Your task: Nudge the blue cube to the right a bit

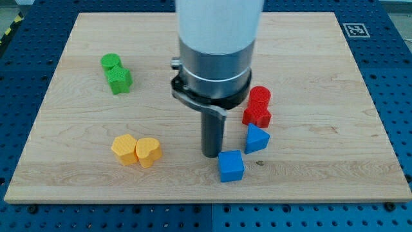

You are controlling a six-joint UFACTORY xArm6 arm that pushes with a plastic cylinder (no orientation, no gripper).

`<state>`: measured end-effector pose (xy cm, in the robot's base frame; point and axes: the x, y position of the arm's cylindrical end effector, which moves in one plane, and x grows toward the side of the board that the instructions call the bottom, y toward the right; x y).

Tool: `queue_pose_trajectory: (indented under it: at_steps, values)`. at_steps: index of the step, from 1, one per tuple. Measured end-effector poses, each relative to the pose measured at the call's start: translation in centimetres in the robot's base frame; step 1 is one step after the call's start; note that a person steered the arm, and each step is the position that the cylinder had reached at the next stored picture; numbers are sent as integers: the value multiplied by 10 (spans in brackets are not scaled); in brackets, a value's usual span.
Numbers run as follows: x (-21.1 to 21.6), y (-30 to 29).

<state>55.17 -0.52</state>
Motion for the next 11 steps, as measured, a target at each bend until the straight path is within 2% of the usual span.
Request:
queue_pose_trajectory:
  at_steps: [4, 5, 6, 7, 8, 10, 11]
  values:
    - [15, -26]
    - [47, -26]
    - [51, -17]
    - [17, -11]
    - [19, 11]
    - [53, 9]
    - [51, 28]
